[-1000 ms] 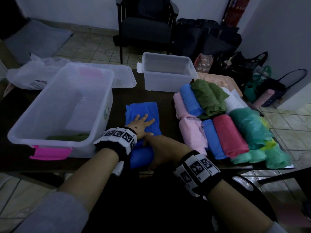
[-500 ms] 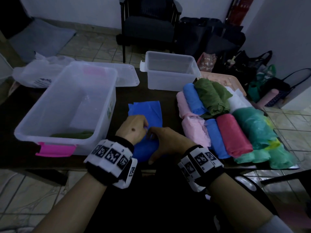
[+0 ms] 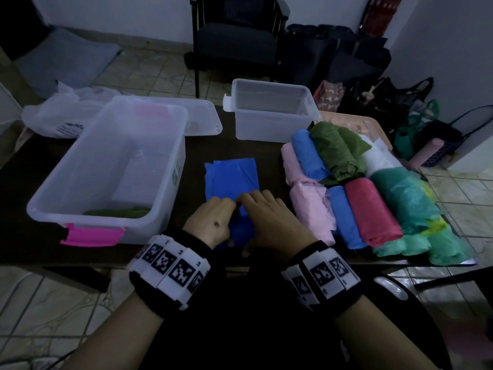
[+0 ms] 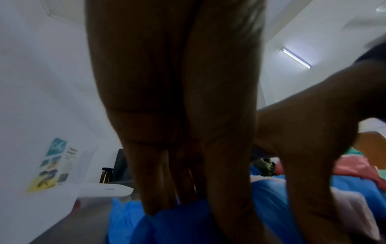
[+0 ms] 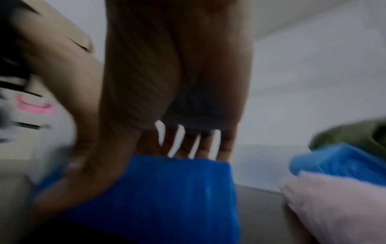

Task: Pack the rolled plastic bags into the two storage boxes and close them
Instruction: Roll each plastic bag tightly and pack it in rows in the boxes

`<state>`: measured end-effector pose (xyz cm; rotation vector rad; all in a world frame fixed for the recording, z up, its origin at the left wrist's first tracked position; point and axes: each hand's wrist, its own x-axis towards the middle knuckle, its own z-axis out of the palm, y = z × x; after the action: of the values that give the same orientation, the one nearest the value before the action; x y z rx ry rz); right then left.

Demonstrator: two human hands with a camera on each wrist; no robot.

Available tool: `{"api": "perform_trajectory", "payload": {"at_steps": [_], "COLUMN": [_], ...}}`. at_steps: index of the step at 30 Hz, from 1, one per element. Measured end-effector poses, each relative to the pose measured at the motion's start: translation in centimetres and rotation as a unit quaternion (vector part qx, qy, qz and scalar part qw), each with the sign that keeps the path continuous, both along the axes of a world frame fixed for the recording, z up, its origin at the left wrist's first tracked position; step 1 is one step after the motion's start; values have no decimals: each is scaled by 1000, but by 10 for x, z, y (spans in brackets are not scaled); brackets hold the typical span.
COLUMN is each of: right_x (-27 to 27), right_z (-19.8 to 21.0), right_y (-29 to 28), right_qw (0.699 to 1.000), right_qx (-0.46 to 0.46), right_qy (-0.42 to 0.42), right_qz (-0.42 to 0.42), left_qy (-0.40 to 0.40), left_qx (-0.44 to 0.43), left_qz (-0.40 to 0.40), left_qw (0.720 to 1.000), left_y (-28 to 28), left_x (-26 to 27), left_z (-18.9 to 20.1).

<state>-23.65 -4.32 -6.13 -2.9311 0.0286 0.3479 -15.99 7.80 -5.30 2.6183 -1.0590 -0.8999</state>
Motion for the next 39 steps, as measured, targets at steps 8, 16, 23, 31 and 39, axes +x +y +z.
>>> {"api": "perform_trajectory", "payload": {"at_steps": [8,16,23,31,39], "right_x": [-29,-6,23,5,-42], "right_z": [-15,-8,1,-2,-31], "right_y": [18,-8,-32,-16,33], "right_qw": [995,987,966,987,986], "right_qx": [-45,103,150,83,-56], "right_qy": [-76,88,185,41,-117], "right_qz": [-53,-88,-103,-128,-107], "left_qy": [79,58,-6,24,82], "left_qx": [73,-1,-57,-50,25], "left_qz": [-85,-45,-40,-20,-56], "left_qw": [991,997,998,998,995], "left_y": [-5,-7,-7,-12,-19], "left_x": [5,2,2,15,17], "left_z": [4,-2,0,-3,5]}}
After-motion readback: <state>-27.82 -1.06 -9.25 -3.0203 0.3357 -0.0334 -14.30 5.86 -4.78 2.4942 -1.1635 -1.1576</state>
